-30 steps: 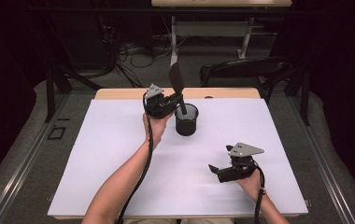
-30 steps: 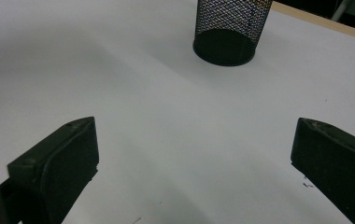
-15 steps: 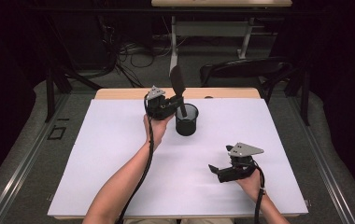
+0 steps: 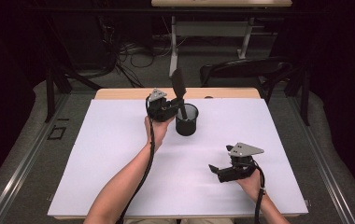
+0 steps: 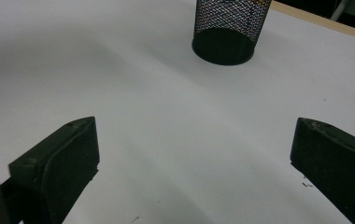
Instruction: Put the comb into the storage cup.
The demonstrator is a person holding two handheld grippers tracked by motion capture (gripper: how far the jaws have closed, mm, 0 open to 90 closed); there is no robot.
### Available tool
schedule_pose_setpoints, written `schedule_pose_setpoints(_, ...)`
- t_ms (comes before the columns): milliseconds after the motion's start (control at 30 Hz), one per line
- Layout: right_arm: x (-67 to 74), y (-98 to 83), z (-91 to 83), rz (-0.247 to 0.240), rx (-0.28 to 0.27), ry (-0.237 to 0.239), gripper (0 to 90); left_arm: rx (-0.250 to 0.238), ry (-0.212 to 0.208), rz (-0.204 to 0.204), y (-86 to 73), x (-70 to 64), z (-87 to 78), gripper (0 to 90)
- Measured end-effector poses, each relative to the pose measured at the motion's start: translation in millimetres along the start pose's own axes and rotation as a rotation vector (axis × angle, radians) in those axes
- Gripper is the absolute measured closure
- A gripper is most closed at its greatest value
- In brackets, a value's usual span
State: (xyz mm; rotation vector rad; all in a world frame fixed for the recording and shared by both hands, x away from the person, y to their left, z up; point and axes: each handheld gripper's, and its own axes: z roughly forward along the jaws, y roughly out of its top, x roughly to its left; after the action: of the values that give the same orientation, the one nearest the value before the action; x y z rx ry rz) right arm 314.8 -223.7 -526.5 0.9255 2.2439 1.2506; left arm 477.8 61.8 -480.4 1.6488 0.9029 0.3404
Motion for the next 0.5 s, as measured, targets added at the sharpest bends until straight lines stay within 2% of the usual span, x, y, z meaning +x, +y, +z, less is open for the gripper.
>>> schedule_pose_setpoints(500,0.4,-0.3,0.9,0.005,0.002,0.002,0.9,0.041,0.005,0.004,-7.5,1.7,4.6,72.6)
